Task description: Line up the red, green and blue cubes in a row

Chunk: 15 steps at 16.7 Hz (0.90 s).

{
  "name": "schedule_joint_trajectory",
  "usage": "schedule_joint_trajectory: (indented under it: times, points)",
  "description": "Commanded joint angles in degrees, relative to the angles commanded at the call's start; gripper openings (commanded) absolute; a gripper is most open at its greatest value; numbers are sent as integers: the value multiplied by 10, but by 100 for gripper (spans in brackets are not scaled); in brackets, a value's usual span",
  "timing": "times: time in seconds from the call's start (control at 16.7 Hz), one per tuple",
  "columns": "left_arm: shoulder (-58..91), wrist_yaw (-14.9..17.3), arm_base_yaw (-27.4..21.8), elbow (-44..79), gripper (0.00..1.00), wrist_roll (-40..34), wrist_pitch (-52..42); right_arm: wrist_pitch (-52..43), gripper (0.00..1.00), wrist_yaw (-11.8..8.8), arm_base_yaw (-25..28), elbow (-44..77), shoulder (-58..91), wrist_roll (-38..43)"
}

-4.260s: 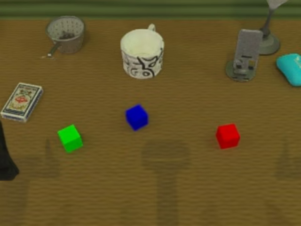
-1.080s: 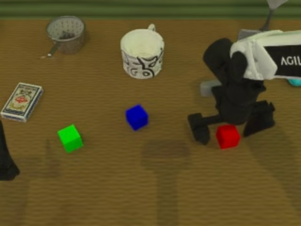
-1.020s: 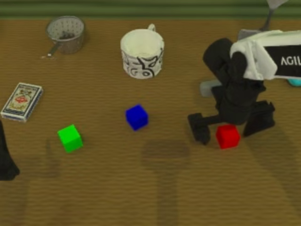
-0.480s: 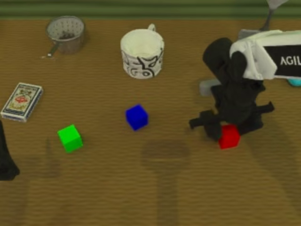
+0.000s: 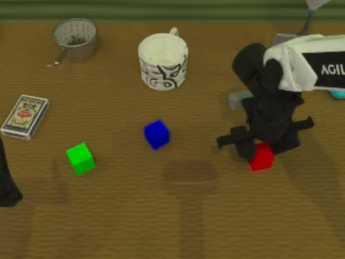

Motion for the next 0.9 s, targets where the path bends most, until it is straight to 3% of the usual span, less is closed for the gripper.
schedule_joint_trajectory:
  times: [0.6,0.9]
  points:
    - [0,0,0,0,100,0,0,-141,0,5,3,89,-71,-3]
    - [0,0,0,0,100,0,0,-147,0,4,0,93,-73,-3]
